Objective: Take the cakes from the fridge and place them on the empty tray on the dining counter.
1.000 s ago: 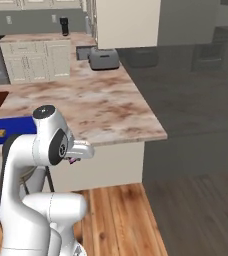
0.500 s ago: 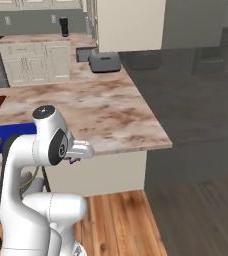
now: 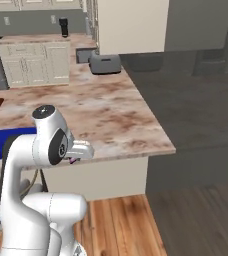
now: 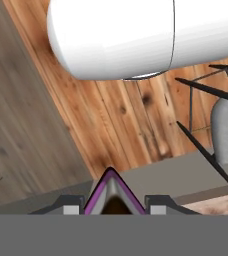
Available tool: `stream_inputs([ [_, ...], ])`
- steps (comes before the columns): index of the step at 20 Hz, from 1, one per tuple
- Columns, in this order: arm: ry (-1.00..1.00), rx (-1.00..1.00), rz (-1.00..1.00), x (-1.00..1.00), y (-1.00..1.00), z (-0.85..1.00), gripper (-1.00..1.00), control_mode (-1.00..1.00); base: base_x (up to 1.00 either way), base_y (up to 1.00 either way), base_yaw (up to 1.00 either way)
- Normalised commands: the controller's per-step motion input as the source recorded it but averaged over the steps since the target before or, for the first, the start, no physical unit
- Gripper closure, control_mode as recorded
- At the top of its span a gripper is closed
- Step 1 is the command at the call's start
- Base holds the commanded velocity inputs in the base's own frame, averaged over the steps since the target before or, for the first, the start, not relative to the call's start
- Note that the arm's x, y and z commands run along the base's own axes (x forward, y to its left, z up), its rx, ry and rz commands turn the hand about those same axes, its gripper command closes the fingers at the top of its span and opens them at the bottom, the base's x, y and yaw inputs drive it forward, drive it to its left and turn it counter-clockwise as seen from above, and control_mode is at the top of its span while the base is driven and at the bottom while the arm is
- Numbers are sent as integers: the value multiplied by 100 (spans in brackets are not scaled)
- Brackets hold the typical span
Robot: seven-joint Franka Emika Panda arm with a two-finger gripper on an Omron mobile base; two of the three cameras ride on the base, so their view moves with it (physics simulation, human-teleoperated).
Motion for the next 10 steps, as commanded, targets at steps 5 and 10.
stream_inputs([
  [5,0,0,0,0,0,0,100,100,35,0,0],
  [10,0,0,0,0,0,0,100,100,37,0,3],
])
